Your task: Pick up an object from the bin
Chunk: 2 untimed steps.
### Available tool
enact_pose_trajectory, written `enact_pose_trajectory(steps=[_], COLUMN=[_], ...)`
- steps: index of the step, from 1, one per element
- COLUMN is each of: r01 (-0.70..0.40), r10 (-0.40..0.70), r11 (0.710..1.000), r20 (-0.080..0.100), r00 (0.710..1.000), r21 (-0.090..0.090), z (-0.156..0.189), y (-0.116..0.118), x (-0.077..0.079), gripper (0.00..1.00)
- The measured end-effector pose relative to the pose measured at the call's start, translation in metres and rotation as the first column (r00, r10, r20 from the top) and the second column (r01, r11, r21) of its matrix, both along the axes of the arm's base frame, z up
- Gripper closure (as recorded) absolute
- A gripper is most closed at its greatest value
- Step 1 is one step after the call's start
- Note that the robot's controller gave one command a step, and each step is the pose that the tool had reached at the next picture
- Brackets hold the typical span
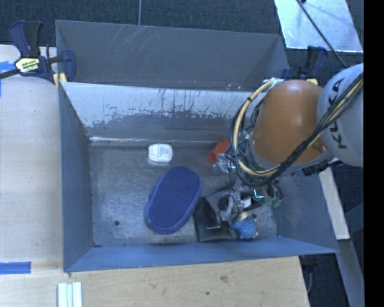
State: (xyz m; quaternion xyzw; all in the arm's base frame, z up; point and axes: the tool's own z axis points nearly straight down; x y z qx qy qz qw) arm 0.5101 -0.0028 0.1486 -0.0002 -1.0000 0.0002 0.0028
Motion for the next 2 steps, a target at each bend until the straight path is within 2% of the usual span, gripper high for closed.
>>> enact_pose_trajectory(steps=[1,2], r01=[-0.597,-0.596], r10=[0.597,0.596], r11=[0.802,0.803], r20=[0.000,0.000], r00=[0.802,0.803], r21=[0.004,0.009], z=[-0.0784,-0.0768], y=[-0.0167,-0.0137], x=[0.0072,0.0069], gripper=[0.00,1.00])
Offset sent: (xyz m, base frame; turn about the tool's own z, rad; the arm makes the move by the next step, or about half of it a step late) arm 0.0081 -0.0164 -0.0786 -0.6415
